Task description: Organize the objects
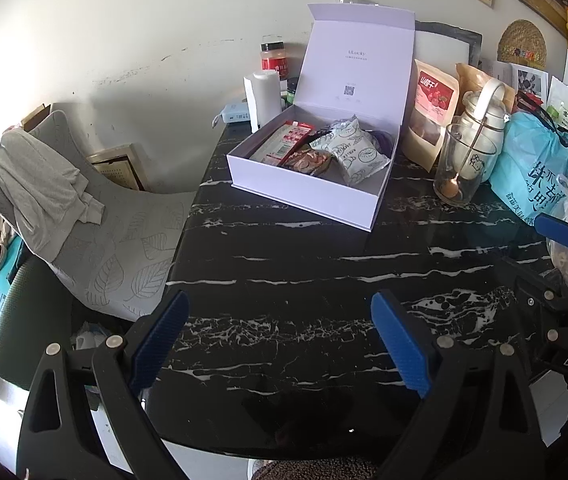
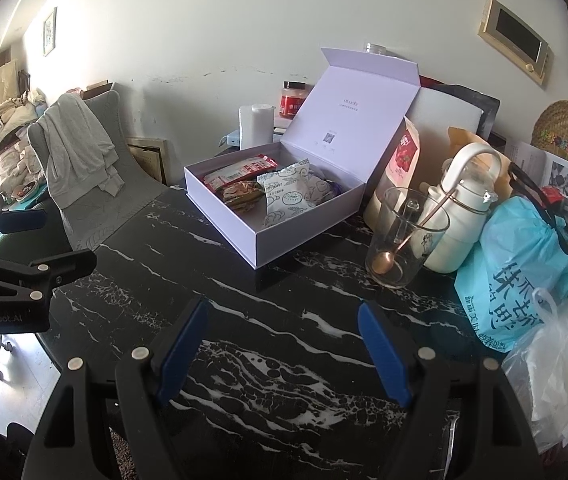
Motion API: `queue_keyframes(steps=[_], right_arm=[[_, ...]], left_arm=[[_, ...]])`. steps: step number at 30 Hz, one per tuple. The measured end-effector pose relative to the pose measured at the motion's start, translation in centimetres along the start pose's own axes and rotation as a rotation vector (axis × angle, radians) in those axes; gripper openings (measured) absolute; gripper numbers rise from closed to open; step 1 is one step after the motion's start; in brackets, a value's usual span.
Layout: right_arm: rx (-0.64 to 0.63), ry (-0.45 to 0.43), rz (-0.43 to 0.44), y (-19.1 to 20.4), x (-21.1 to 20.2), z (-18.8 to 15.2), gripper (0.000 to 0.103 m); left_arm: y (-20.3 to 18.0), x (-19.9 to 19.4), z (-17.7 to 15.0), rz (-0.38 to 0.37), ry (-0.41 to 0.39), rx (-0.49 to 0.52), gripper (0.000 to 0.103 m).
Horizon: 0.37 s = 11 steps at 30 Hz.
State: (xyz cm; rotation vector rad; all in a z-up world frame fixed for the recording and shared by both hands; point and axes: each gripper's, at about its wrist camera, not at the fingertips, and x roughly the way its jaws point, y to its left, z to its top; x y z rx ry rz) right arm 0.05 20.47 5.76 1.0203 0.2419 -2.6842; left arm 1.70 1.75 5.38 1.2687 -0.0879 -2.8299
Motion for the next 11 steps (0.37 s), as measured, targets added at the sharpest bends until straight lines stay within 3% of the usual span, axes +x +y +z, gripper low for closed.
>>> queue_keyframes(steps=[11], right_arm=[[0.029, 0.037, 0.006, -0.4, 0.5, -2.2, 0.079]], left_arm=[[-0.5, 1.9, -2.2, -0.005, 0.049, -0.058, 0.092]])
